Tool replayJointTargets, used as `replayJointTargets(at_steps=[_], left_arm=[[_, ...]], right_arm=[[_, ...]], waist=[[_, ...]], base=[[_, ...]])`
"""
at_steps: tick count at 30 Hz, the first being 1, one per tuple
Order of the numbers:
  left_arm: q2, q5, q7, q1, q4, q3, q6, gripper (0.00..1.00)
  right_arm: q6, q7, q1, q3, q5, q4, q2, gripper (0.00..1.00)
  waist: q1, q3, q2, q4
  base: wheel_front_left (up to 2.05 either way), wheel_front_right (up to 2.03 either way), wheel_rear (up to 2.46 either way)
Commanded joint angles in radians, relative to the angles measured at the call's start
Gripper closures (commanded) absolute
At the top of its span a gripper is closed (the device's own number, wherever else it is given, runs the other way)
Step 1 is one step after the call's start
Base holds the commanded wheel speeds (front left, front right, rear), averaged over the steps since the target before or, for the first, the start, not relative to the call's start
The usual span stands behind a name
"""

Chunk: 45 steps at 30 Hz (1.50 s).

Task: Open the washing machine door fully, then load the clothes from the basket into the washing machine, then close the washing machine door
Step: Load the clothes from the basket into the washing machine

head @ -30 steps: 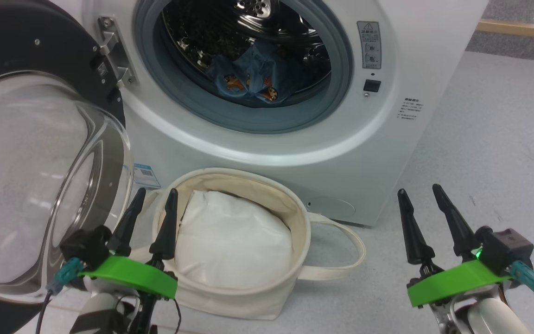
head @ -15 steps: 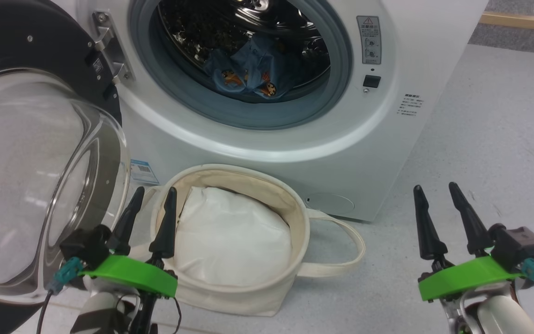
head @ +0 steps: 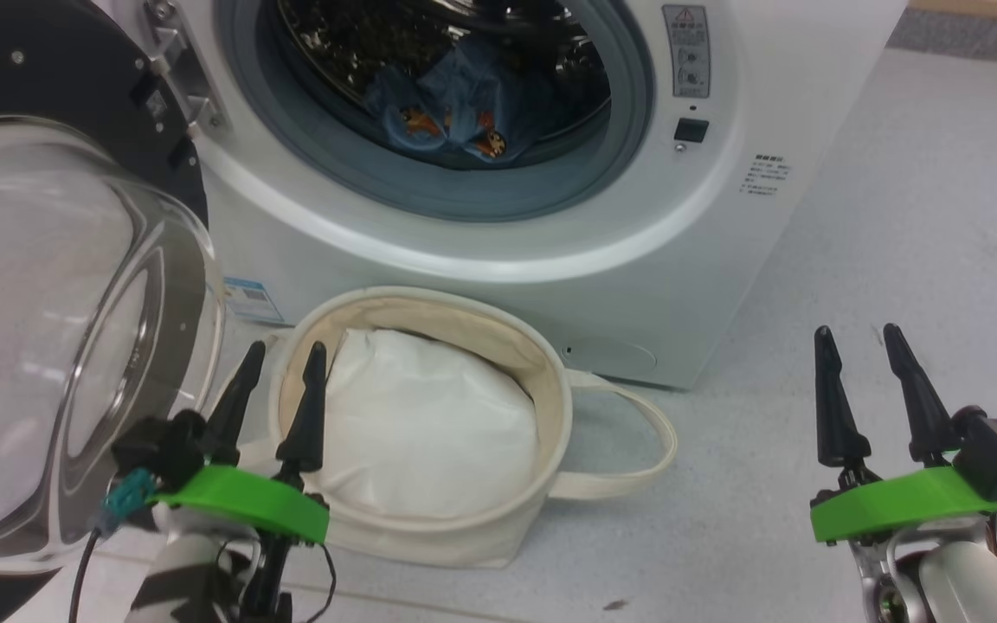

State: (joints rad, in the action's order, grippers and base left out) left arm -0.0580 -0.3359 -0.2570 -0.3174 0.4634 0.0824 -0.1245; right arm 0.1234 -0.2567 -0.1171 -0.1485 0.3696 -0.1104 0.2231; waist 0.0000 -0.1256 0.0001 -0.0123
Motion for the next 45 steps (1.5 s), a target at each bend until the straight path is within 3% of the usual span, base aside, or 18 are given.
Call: replayJointTargets(at_steps=[1, 11, 12, 13, 29, 36, 45], left_arm=[[-0.004, 0.017, -0.005, -0.073, -0.011, -0.024, -0.006, 0.0], [0.005, 0.017, -0.005, -0.349, 0.113, 0.049, -0.006, 0.0], [0.005, 0.016, -0.005, -0.387, 0.14, 0.059, -0.006, 0.71], [0.006, 0.015, -0.005, -0.426, 0.167, 0.069, -0.006, 1.0], [-0.005, -0.004, 0.054, -0.948, 0.63, 0.211, -0.006, 1.0], [-0.054, 0.018, 0.139, -1.12, 0.759, 0.273, -0.006, 1.0], [-0.098, 0.05, 0.246, -1.248, 0.808, 0.32, -0.006, 1.0]], right_arm=[[0.007, -0.005, -0.021, -0.01, -0.012, 0.04, -0.003, 0.0], [0.007, -0.005, -0.067, 0.032, -0.036, 0.086, -0.04, 0.0], [0.007, -0.005, -0.073, 0.034, -0.039, 0.092, -0.044, 0.0], [0.007, -0.005, -0.08, 0.036, -0.041, 0.097, -0.048, 0.0], [0.007, -0.005, -0.154, 0.015, -0.063, 0.161, -0.106, 0.0], [0.007, -0.005, -0.166, 0.009, -0.066, 0.178, -0.135, 0.0], [0.007, -0.005, -0.16, -0.014, -0.066, 0.2, -0.157, 0.0]], waist=[[0.0, -0.029, -0.0001, 0.008], [0.0, -0.189, -0.0001, 0.04], [0.0, -0.209, -0.0001, 0.045], [0.0, -0.228, -0.0001, 0.05], [0.0, -0.452, -0.0001, 0.142], [0.0, -0.515, -0.0001, 0.206], [0.0, -0.566, -0.0001, 0.275]], base=[[0.0, 0.0, 0.0], [0.0, 0.0, 0.0], [0.0, 0.0, 0.0], [0.0, 0.0, 0.0], [0.0, 0.0, 0.0], [0.0, 0.0, 0.0], [0.0, 0.0, 0.0]])
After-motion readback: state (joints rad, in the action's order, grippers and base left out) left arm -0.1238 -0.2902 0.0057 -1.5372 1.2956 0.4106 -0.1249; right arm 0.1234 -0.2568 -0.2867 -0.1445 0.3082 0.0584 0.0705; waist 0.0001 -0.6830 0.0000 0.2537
